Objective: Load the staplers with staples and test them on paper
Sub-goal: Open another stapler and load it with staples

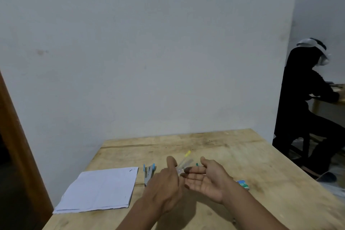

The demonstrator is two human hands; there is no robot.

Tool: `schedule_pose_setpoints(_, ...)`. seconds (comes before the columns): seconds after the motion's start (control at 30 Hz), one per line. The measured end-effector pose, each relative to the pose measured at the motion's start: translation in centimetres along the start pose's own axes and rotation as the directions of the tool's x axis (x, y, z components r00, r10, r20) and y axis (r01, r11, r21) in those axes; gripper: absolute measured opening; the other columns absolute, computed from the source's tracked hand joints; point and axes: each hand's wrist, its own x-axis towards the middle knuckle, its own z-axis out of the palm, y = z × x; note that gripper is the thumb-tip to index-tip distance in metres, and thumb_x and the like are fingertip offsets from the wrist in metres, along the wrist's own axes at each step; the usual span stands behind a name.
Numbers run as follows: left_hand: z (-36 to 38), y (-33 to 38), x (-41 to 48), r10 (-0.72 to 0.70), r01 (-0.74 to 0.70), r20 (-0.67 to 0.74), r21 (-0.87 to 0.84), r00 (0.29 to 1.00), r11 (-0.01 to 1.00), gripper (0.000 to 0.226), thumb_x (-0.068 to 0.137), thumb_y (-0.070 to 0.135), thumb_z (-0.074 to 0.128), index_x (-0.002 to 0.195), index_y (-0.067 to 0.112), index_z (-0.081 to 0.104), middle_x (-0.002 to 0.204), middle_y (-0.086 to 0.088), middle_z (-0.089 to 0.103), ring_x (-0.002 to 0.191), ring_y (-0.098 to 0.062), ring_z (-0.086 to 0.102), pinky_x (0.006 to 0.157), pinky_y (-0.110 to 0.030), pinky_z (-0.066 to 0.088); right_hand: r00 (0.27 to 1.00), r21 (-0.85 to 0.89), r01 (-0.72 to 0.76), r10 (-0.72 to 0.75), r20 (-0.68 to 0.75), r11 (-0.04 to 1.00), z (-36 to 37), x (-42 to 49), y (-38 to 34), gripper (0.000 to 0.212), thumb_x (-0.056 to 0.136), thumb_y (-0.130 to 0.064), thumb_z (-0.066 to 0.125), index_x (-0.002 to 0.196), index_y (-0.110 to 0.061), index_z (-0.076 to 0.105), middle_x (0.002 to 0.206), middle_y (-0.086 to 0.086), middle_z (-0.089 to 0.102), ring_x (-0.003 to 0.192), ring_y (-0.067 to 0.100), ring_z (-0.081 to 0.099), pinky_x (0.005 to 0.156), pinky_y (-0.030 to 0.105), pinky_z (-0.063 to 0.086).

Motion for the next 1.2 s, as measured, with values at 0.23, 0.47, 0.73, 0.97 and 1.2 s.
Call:
schedule_pose_setpoints(0.23,-0.6,0.7,1.3,0.077,-0.08,0.029,0.137,0.997,0.987,0.016,0.097,0.029,0.033,0.102,0.015,0.027,0.073,0.002,0.05,0.064,-0.022,0.048,0.062,-0.035,0.035,0.999,0.081,0.026,-0.027,0.017,0.996,-0.9,0.3,-0.8,0.048,0.104,-0.025,0.04,0.102,0.02,0.057,0.093,0.035,0.066,0.081,0.042,0.065,0.05,0.043,0.06)
schedule_pose_setpoints(0.47,-1.0,1.4,1.7,-0.216,0.294,0.318,-0.224,0.923,0.929,0.014,0.096,0.019,0.039,0.087,0.01,0.045,0.072,-0.008,0.048,0.058,-0.02,0.043,0.057,-0.031,0.035,0.855,-0.828,0.32,-0.516,0.044,0.46,-2.6,-0.5,-0.9,0.037,0.076,-0.009,0.071,0.106,-0.027,0.06,0.068,0.002,0.057,0.058,0.015,0.051,0.055,0.025,0.043)
schedule_pose_setpoints(0.73,-0.6,0.8,2.0,-0.05,0.066,0.505,-0.013,0.862,0.998,0.022,0.089,0.015,0.06,0.107,0.012,0.072,0.094,-0.012,0.074,0.067,-0.013,0.064,0.065,-0.024,0.054,0.799,-0.843,0.295,-0.367,0.476,-0.45,-4.1,-1.7,0.2,0.026,0.084,-0.022,0.07,0.11,-0.02,0.073,0.099,-0.001,0.039,0.088,0.019,0.048,0.076,0.03,0.042)
schedule_pose_setpoints(0.97,1.5,-0.3,1.2,0.101,-0.278,0.391,0.428,0.915,0.86,0.03,0.092,0.032,0.051,0.111,0.023,0.071,0.1,-0.008,0.069,0.088,-0.028,0.063,0.074,-0.04,0.053,0.879,-0.892,0.225,-0.313,0.359,-0.391,-4.0,-0.7,1.8,0.023,0.079,-0.029,0.079,0.096,-0.014,0.076,0.09,0.01,0.07,0.075,0.02,0.058,0.066,0.03,0.042)
schedule_pose_setpoints(1.2,1.6,-0.1,1.4,0.123,-0.296,0.337,0.532,0.934,0.793,0.028,0.092,0.027,0.051,0.109,0.016,0.071,0.103,-0.011,0.062,0.093,-0.032,0.062,0.072,-0.039,0.047,0.904,-0.903,0.169,-0.304,0.301,-0.395,-3.8,-0.5,0.8,0.017,0.081,-0.016,0.073,0.095,-0.016,0.063,0.103,0.011,0.066,0.092,0.027,0.062,0.071,0.033,0.046)
